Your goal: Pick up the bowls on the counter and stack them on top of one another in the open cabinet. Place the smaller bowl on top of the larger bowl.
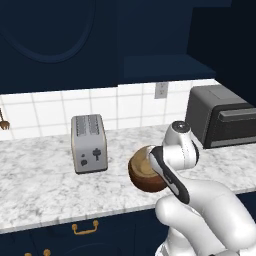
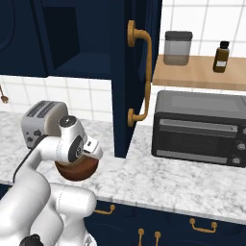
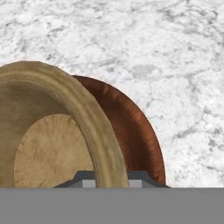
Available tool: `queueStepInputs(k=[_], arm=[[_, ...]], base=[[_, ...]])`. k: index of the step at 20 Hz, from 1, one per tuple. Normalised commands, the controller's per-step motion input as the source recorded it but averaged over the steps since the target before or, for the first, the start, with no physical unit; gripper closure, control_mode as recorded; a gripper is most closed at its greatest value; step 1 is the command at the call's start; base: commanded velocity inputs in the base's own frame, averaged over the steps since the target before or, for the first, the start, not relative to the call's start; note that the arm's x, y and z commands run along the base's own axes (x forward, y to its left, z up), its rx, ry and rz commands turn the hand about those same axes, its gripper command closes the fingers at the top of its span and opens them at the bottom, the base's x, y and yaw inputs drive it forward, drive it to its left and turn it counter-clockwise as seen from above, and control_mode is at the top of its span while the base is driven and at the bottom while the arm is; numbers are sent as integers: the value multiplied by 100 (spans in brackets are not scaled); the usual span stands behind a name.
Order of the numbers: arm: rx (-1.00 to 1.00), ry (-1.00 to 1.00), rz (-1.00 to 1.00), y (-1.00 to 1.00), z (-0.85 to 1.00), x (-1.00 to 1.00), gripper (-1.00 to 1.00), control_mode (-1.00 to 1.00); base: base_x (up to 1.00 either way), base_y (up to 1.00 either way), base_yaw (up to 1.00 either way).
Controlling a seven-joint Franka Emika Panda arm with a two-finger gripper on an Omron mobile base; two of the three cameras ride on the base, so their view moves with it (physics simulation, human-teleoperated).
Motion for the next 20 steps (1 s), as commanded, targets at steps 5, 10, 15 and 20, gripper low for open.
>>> queueStepInputs(k=[5, 10, 15, 20], arm=[[0, 0, 0, 0, -3, 0, -100, -100], [0, 0, 0, 0, 0, 0, -100, -100], [0, 0, 0, -1, 1, 0, -100, -100], [0, 1, 0, -35, 8, -4, -100, -100]], base=[[0, 0, 0], [0, 0, 0], [0, 0, 0], [0, 0, 0]])
